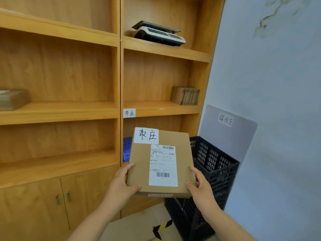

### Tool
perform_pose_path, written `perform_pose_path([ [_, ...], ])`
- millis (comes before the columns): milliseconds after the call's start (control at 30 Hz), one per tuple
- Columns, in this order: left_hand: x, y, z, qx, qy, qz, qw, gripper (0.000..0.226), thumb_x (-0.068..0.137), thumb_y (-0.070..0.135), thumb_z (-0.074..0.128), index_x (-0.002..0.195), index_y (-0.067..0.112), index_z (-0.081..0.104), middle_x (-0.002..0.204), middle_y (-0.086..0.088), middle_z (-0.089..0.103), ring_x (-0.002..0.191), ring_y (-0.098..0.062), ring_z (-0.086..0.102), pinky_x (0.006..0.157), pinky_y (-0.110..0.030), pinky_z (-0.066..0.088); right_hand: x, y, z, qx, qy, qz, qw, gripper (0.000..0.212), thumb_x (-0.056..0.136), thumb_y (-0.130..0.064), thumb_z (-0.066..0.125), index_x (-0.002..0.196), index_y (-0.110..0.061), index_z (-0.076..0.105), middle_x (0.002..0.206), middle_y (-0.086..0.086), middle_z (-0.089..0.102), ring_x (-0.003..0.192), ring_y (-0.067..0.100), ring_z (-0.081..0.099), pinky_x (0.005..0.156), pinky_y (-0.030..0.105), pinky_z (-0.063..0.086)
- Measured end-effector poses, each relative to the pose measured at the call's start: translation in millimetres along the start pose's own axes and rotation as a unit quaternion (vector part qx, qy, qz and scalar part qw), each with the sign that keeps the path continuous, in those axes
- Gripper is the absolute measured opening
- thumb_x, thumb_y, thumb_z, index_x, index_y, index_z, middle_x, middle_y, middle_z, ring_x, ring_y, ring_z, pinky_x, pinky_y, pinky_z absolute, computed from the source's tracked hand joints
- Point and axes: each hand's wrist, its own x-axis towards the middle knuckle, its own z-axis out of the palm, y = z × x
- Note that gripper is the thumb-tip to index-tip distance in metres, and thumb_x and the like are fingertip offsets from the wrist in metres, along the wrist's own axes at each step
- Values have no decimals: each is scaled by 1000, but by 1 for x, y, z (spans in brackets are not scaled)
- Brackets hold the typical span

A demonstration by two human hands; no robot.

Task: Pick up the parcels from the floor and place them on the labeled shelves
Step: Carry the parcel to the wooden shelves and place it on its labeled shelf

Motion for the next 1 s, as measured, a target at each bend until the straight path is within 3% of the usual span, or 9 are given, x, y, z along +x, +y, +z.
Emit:
perform_pose_path([
  [167,45,-2,42,-13,11,-16,1000,73,70,7,74,129,36,42,140,5,40,120,-12,42,101,-33,42,68,17,-24,-13,-16,-11,1000,54,92,-5,49,135,-36,41,136,-6,47,118,15,49,93,29,46],
  [300,84,-10,55,-2,21,-27,999,74,69,6,75,127,38,41,141,5,40,123,-13,40,105,-39,40,114,26,-21,-6,-35,-13,999,53,92,-4,49,135,-32,41,135,-6,47,115,13,49,82,20,47],
  [433,134,-18,66,7,27,-26,999,74,71,5,72,132,32,41,142,8,37,123,-10,39,105,-35,39,163,35,-12,0,-39,-9,999,53,93,-5,49,136,-34,40,138,-6,46,122,15,47,97,28,45],
  [700,265,-48,70,-37,25,-22,999,72,71,7,73,128,40,41,133,11,44,118,-12,48,96,-34,49,285,23,19,-1,-33,-28,999,52,93,-3,48,139,-27,40,135,-8,48,120,11,48,82,14,47],
  [833,334,-59,58,-49,33,-12,998,73,71,11,73,126,46,40,135,12,42,122,-12,45,98,-39,48,347,10,46,-11,-25,-44,999,52,93,-3,48,139,-28,40,135,-9,46,122,11,47,93,21,47],
  [900,362,-60,52,-46,41,1,998,73,71,9,72,126,45,40,139,12,38,122,-12,43,97,-37,48,373,5,59,-14,-19,-55,998,53,93,-3,48,139,-27,39,136,-9,44,125,12,45,104,32,44],
  [1000,396,-59,45,-37,51,11,998,74,72,6,72,130,39,40,147,12,31,126,-10,37,103,-35,42,405,0,75,-26,-21,-64,997,53,93,-4,49,139,-29,39,139,-9,43,129,11,41,110,39,39],
])
